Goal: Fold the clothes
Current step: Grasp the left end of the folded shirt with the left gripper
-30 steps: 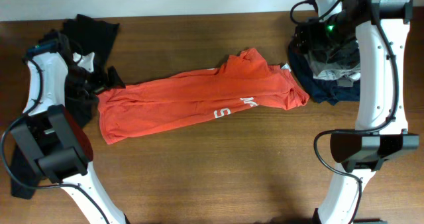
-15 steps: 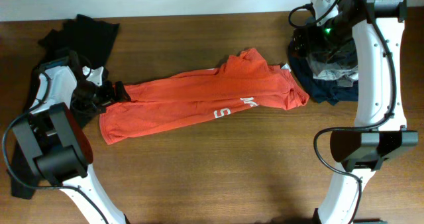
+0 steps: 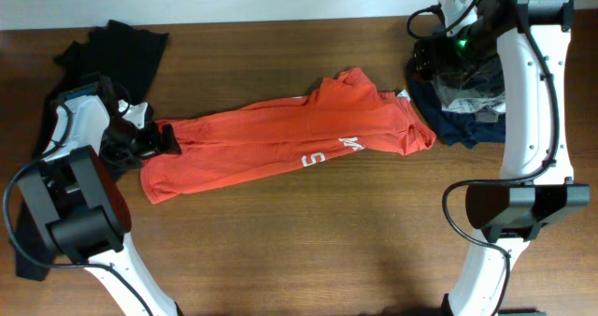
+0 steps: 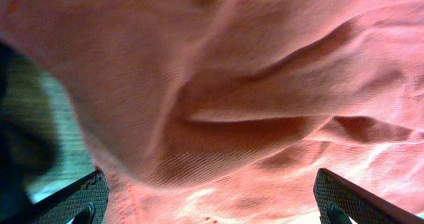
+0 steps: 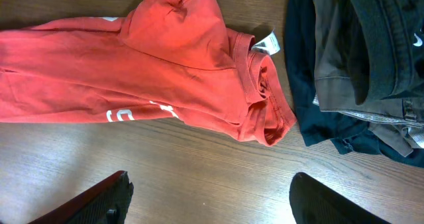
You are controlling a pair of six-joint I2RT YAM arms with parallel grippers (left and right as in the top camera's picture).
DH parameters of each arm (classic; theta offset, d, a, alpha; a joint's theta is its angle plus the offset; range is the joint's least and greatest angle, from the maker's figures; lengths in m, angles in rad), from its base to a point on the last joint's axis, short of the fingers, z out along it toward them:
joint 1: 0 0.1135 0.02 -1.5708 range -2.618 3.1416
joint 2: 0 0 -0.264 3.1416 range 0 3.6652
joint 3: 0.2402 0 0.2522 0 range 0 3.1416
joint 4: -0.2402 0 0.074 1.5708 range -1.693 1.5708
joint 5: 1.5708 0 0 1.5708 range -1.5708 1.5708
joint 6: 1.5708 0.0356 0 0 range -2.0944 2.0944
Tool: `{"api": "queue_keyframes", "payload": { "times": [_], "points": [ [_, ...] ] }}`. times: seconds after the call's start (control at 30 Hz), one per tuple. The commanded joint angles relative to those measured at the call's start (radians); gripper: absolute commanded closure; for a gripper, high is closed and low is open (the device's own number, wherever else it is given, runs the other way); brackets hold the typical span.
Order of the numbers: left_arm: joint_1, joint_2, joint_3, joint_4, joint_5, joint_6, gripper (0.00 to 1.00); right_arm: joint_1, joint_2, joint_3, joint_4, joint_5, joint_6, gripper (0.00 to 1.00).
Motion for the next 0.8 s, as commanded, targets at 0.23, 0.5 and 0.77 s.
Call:
{"api": "queue_keyframes", "payload": {
  "times": [0.23, 0.5, 0.77],
  "points": [
    [-0.008, -0.047, -0.026, 0.013, -0.047, 0.019, 0.02, 0.006, 0.005, -0.005, -0.002, 0.01, -0.005, 0.19],
    [-0.045, -0.047, -0.125, 0.124, -0.034, 0.011, 0.18, 0.006, 0.005, -0.005, -0.005, 0.009, -0.004, 0.19],
    [-0.072, -0.047, -0.148, 0.168, -0.002, -0.018, 0.7, 0.006, 0.005, -0.005, -0.005, 0.009, -0.004, 0.19]
  ]
}}
